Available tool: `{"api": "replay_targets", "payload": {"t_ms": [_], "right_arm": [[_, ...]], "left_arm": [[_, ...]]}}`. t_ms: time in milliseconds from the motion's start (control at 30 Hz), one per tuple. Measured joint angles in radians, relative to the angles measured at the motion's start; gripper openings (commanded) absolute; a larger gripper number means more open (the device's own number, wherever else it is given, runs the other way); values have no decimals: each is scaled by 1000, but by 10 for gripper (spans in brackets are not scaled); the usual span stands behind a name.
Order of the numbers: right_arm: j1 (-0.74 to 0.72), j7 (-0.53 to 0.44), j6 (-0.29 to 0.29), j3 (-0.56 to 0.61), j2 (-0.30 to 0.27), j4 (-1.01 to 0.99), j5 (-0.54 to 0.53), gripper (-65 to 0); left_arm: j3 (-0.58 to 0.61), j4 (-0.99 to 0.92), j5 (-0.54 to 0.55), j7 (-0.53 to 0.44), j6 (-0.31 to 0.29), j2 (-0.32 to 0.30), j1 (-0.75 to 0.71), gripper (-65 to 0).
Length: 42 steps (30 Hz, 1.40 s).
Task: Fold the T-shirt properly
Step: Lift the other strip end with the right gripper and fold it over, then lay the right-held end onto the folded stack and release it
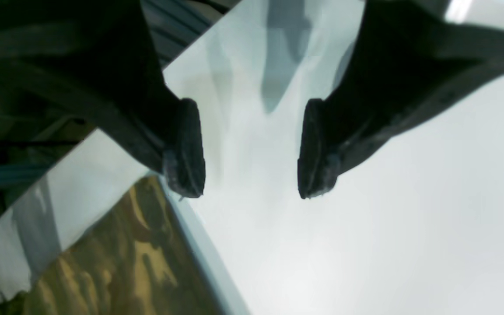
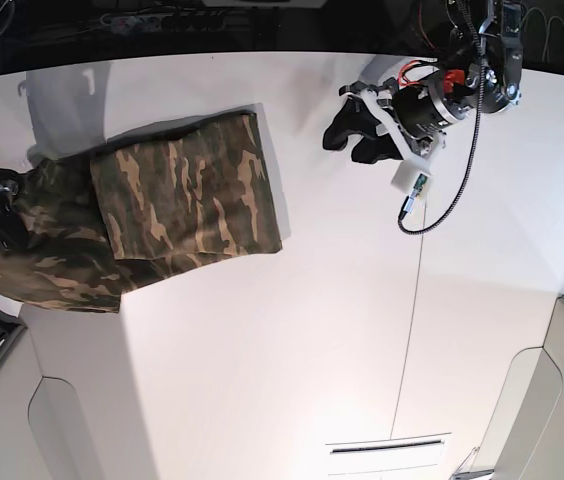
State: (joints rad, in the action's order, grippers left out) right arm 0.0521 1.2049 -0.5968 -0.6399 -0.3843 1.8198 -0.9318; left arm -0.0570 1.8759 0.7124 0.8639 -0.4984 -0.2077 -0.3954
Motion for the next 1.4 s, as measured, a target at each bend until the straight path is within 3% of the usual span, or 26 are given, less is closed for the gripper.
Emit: {"api": "replay_targets", "payload": {"t_ms": [133,367,400,467,500,567,667,833,1067,1233,1300,1400], "right_arm": [[0,-1,3,93,45,100,40,-650],[-2,-14,13,386,92,138,179,-650],[-2,-21,13,440,93,138,196,-609],[-14,-62,17,549,94,134,271,-395],[-19,-111,21,601,94,130,316,-321],[-20,-204,34,692,94,116,410,-281],[-19,-269,47,811,93,93,509,-281],[-62,-283,63,964,100,89,550,-281],[-63,-284,66,1005,210,89,566,-282],[-72,-280,66,999,217,89,569,-289],[-85,-281,66,975,218,89,570,-381],[-116,-285,70,915,222,89,573,-623]], "left_arm": [[72,-64,-20,-1,5,-3,30,-279],[134,-90,-10,-19,4,0,46,-279],[134,-90,-11,-19,4,0,46,-279],[134,-90,-11,-19,4,0,47,-279],[134,-90,-11,-19,4,0,46,-279],[134,-90,-11,-19,4,0,47,-279],[134,-90,-11,-19,4,0,46,-279],[134,-90,-10,-12,4,0,47,-279],[130,-89,-4,11,3,0,46,-279],[92,-35,-18,33,5,0,40,-281],[57,21,-18,36,2,0,40,-299],[18,107,-15,30,-3,-5,41,-447]]}}
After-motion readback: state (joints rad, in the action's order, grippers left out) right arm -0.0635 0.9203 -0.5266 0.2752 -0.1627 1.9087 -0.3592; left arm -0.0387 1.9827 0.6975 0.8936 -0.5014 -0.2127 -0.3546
